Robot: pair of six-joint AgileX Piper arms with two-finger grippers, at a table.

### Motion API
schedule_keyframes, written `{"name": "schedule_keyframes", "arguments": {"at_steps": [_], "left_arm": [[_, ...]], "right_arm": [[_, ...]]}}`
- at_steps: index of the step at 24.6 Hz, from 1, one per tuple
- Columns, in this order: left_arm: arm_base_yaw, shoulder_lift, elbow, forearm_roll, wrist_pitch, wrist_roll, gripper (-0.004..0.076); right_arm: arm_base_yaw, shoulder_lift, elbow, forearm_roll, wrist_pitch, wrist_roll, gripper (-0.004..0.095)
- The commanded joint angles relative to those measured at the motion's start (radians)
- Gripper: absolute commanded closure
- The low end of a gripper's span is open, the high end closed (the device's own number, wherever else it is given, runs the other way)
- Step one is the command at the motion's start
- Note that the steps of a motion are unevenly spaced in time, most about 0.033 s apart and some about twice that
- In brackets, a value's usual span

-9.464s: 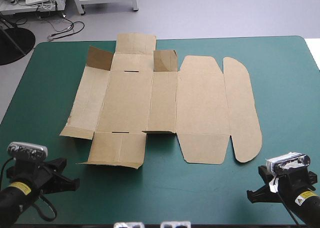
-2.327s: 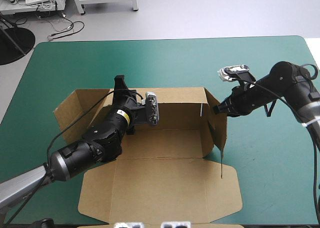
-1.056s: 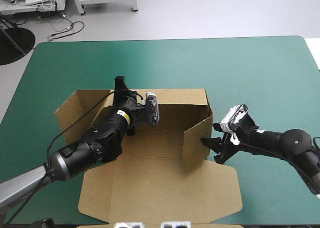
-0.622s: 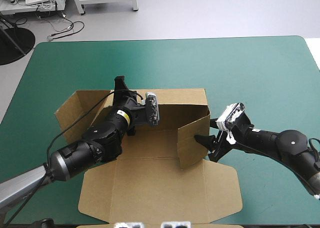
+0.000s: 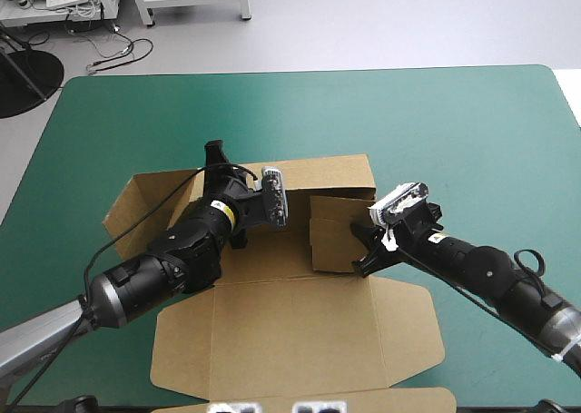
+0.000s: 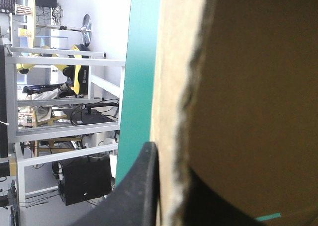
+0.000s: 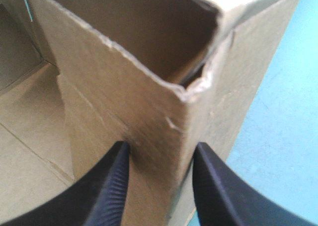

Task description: Fold the box

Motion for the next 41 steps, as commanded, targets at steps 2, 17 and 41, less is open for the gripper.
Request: {"name": "schedule_keyframes", "arguments": {"at_steps": [2,17,41], "left_arm": [[-0.006,-0.03,-0.027,-0.012,-0.036,-0.013,0.0733],[-0.116,-0.079,-0.05,-0.089,-0.112,0.068,0.0185],[-0.139,-0.279,-0.322,-0.401,0.23,0.06,0.0708]], "right_arm": [[0.0,0.004,-0.034,0.001,-0.008,-0.035,0.0726],[0.0,0.004,-0.038,0.007,-0.039,-0.03,0.0927],[-0.26,-0.015,-0.238,-0.293,0.268,0.228,0.0928]]}}
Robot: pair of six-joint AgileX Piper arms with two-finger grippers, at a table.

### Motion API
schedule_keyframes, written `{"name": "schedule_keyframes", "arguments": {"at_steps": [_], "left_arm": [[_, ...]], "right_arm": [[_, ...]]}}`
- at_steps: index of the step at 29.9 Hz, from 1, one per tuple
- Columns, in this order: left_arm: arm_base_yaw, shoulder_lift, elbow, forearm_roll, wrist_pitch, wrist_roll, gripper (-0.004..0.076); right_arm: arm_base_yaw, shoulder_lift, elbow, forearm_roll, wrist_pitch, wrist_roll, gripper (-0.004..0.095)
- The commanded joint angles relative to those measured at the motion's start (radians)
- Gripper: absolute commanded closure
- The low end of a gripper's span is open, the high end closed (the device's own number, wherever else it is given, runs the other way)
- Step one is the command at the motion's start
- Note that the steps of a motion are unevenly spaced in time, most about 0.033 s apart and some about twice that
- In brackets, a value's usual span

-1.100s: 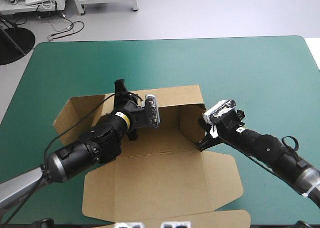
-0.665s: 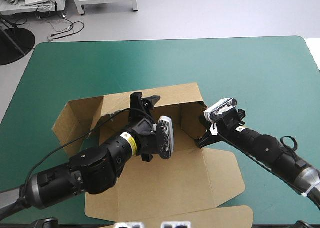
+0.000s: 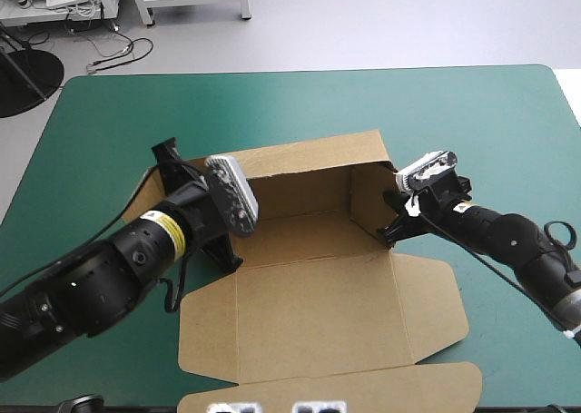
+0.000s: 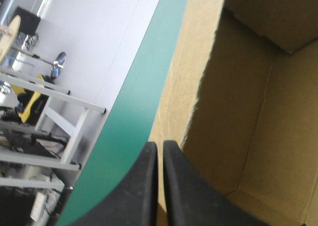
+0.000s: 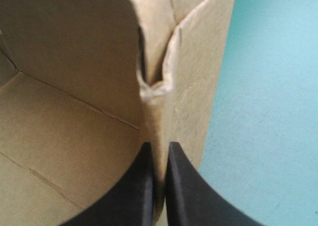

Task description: Fold the box

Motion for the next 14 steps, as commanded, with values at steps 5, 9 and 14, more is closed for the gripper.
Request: {"name": "schedule_keyframes", "arguments": {"at_steps": [5,9,14], "left_arm": [[0.196,-0.029,-0.183,-0.206,0.128,-0.009,0.0708],[0.273,-0.033,-0.258,-0.297,0.301,-0.022,0.0708],[0.342,-0.037,-0.266,-0.26,0.369,-0.089,0.0708]], "right_arm": [[-0.075,-0.029,-0.196,-0.398,0.307,0.376,0.0928],[-0.075,-0.023,-0.272,-0.531,0.487,0.505,0.0928],[-0.075,0.068,-0.399,-0.617,0.705,0.573,0.0928]]}}
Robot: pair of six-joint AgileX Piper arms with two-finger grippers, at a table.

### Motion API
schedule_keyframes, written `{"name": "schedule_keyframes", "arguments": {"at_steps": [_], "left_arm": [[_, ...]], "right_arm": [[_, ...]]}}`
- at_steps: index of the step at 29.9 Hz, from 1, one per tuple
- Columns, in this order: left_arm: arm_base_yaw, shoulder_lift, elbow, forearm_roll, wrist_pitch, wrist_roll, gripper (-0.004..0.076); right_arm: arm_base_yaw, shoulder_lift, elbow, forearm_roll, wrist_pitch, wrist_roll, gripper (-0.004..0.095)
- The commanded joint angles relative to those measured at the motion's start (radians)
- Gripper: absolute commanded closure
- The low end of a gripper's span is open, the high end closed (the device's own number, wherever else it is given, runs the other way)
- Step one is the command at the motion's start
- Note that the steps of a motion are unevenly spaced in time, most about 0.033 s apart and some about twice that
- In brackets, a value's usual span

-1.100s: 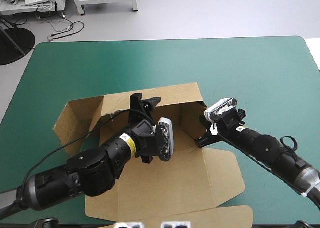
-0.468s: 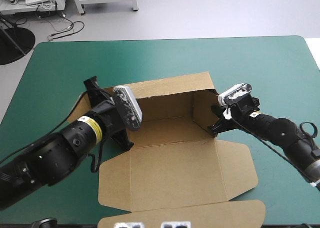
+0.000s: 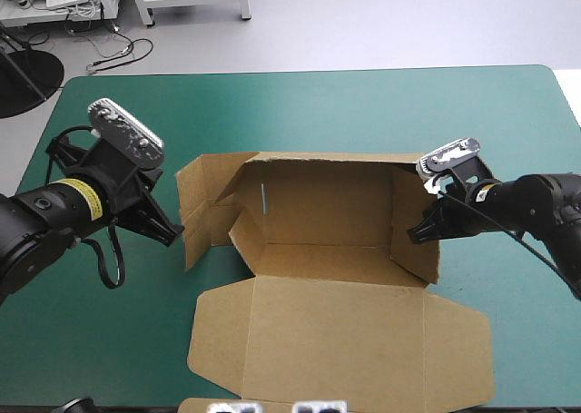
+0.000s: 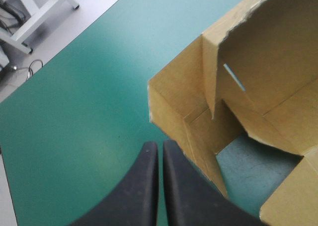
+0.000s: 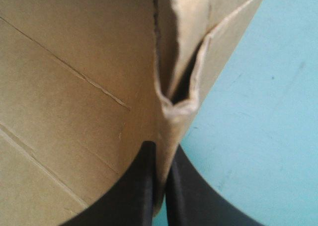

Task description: Fold the box

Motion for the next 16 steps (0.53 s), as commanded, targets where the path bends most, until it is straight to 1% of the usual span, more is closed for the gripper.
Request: {"name": "schedule_keyframes", "arguments": {"at_steps": [1,3,8,13,16], "left_arm": [[0.044,-0.017,-0.031,0.03,0.038,-0.037,0.0708],[0.074,-0.017,-0.031,0.03,0.038,-0.049,0.0708],[0.158,-0.015,-0.021,0.057,0.038,-0.05,0.071],[0.303,-0.015,-0.02,0.045,0.038,-0.043,0.071],[0.388,-0.015,0.01,0.023,0.038,-0.025,0.071]], "right_arm": [[-0.008,0.061,-0.107,-0.054,0.12,0.02,0.0928],[-0.008,0.134,-0.159,-0.056,0.165,0.023,0.0928],[-0.008,0.334,-0.322,-0.073,0.224,0.05,0.0928],[-0.008,0.493,-0.473,-0.075,0.226,0.089,0.0928],[-0.008,0.554,-0.521,-0.071,0.226,0.102,0.0926]]}}
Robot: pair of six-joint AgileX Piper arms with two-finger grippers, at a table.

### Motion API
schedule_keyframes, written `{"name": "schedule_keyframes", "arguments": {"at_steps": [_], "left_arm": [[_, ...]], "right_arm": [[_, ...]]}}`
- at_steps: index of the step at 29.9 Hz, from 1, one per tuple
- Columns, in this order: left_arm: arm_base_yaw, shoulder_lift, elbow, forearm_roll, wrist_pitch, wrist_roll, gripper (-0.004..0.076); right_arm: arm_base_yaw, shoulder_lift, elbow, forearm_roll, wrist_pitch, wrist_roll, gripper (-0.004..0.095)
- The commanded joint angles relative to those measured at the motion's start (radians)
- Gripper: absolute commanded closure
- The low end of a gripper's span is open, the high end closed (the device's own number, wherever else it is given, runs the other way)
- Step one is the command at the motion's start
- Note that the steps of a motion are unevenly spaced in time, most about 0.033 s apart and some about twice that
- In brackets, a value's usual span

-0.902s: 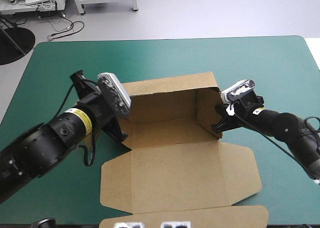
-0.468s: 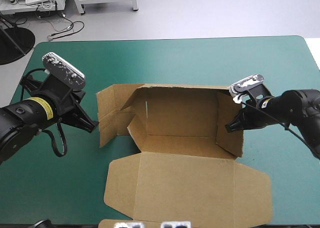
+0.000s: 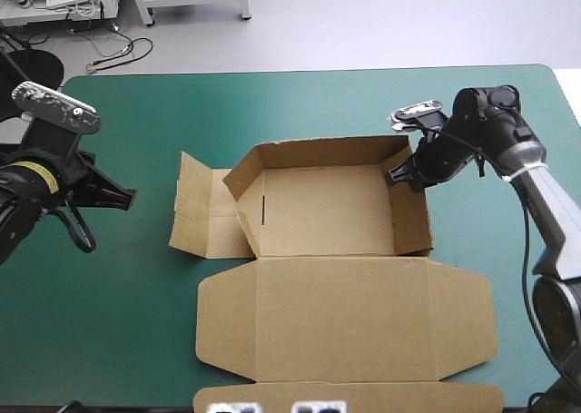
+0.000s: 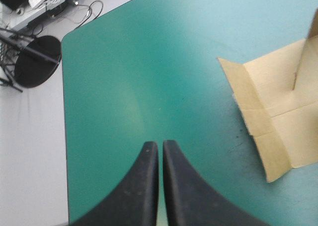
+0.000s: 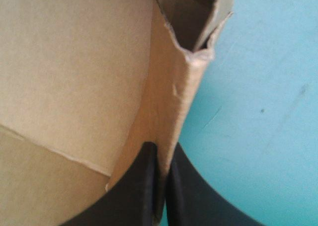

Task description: Fold the box

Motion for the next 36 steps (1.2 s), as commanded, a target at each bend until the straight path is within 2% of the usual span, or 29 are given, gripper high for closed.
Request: {"name": "schedule_keyframes", "arguments": {"at_steps": [1,3,5,7,12,14,15,25,36], "left_arm": [[0.09,-0.013,0.017,0.0,0.038,0.005,0.071],[0.128,-0.013,0.051,0.0,0.036,0.005,0.071],[0.156,-0.013,0.092,0.0,0.034,0.005,0.071],[0.174,-0.013,0.135,0.0,0.026,0.005,0.071],[0.176,-0.013,0.19,-0.008,-0.019,0.004,0.071],[0.176,-0.013,0.19,-0.018,-0.032,0.004,0.071],[0.176,-0.013,0.19,-0.018,-0.032,0.004,0.071],[0.176,-0.013,0.19,-0.016,-0.03,0.004,0.0711],[0.176,-0.013,0.19,-0.02,-0.032,0.004,0.0711]], "right_arm": [[-0.001,0.029,-0.061,-0.002,0.016,-0.014,0.0926],[-0.001,0.057,-0.067,-0.002,0.016,-0.019,0.0902],[-0.001,0.075,-0.069,-0.005,0.016,-0.021,0.0827],[-0.001,0.082,-0.069,0.003,0.016,-0.034,0.069],[-0.001,0.057,-0.099,0.041,0.016,-0.044,0.017],[-0.001,0.036,-0.117,0.038,0.016,-0.023,0.0064],[-0.001,0.02,-0.12,0.035,0.016,-0.021,0.0042],[-0.001,-0.077,-0.101,0.026,0.016,0.032,0.0124],[-0.001,0.046,0.0,0.074,0.016,0.041,0.0301]]}}
